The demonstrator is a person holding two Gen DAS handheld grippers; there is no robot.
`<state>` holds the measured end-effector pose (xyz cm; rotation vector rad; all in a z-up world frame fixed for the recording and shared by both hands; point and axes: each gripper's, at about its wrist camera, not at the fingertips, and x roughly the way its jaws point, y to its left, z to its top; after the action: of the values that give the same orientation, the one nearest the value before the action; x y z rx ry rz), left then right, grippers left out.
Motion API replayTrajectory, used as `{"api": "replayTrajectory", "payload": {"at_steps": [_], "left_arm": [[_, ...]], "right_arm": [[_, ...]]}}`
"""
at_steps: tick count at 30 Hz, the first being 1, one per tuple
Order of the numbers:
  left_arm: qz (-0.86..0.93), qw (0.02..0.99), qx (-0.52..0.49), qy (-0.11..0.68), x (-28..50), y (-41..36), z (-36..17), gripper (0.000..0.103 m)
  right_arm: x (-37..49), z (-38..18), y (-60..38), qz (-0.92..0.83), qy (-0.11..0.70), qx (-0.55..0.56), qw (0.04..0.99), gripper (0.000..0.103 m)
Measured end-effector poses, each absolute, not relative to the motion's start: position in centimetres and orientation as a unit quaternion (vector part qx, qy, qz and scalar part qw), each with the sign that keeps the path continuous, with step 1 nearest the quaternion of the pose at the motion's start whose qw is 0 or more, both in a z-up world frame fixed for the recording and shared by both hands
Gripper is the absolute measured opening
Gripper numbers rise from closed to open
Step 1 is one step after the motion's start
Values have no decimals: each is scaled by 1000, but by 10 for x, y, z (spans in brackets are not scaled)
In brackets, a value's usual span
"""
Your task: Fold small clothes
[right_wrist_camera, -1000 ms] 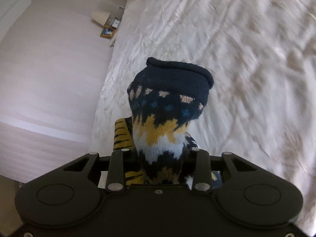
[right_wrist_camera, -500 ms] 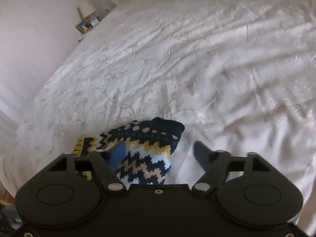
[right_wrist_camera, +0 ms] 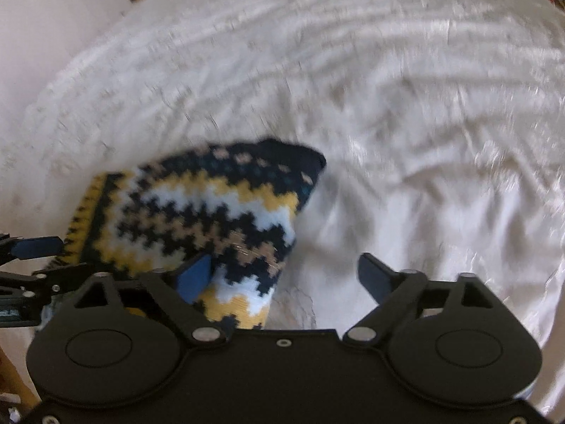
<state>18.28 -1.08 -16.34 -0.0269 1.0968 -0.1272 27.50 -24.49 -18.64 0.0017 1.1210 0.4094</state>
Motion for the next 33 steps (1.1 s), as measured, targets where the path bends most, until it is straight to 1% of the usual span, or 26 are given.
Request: {"api": "replayTrajectory", "payload": {"at_steps": [2,3,5,7,14,22,26,30,33], "left_arm": [[-56,844,-7,533,186,-9,-175,91],[-57,838,-17,542,187,-6,-180,92],[-48,830,-54,553,189,3,-191,101],[-41,824,-83,559,189,10,-196,103],[-47,818,-104,564,190,17,-196,102],[-37,843,-68,532,159,9,-155,102],[-28,849,-70,523,142,5,-143,102],[-22,854,-80,513,128,1,-135,102],[-23,858,-84,506,117,0,-128,101]], "right_arm": [[280,-196,-245,190,542,-1,819,99],[282,-202,-245,188,548,-2,815,102],[286,-209,-246,188,553,-5,811,102],[288,-213,-247,193,556,0,809,102],[292,-216,-256,209,552,28,807,102],[263,-172,-277,246,499,72,828,102],[247,-173,-267,273,507,40,817,102],[232,-194,-245,268,532,-27,803,102],[229,-201,-242,256,532,-22,807,102]]}}
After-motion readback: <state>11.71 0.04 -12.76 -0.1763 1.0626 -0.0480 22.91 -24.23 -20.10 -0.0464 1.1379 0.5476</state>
